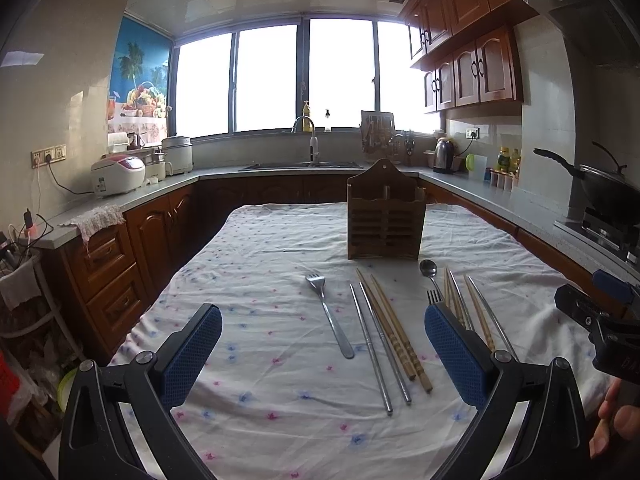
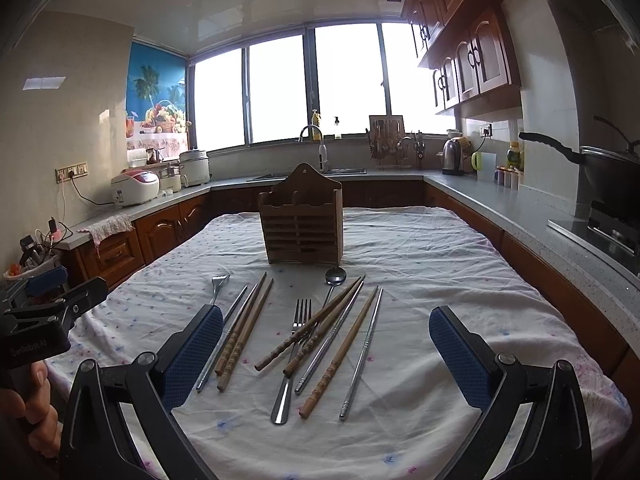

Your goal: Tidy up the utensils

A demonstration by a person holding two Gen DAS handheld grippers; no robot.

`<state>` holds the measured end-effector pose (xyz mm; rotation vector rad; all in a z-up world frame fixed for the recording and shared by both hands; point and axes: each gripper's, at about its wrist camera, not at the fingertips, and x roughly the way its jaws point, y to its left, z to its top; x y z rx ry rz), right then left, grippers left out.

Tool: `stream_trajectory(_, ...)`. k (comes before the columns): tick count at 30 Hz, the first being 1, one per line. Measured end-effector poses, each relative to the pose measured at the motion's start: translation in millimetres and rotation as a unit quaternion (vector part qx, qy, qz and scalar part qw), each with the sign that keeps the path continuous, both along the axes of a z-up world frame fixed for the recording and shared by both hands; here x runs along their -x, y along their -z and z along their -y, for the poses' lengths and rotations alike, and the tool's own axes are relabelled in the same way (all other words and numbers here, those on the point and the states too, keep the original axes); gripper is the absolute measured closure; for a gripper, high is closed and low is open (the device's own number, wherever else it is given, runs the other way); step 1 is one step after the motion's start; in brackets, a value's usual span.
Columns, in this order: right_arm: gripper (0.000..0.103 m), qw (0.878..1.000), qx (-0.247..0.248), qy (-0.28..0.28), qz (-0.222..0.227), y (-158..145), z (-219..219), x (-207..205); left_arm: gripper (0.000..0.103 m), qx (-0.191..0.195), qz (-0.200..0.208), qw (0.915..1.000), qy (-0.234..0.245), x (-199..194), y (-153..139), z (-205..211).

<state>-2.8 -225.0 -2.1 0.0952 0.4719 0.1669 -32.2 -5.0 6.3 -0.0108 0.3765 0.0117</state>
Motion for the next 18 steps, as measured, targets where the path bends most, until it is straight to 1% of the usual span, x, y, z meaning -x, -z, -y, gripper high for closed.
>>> stream_trajectory(1, 0.0, 1.0, 0.0, -0.001, -0.001, 0, 0, 0, 0.001, 0.0, 0.001, 1.0, 0.001, 2, 3, 0)
stream_trajectory(13, 0.0, 1.0, -0.003, -0.001, 0.001, 2, -1, 1, 0.001, 0.001, 0.0, 1.0, 0.0, -9, -6, -1)
stream_trajectory(14, 0.0, 1.0, -0.003, -0.001, 0.002, 2, -1, 1, 0.001, -0.001, 0.003, 1.0, 0.001, 3, 4, 0)
stream_trajectory(18, 0.0, 1.0, -0.004, -0.002, 0.001, 2, -1, 1, 0.001, -0.002, 0.005, 1.0, 0.002, 3, 4, 0)
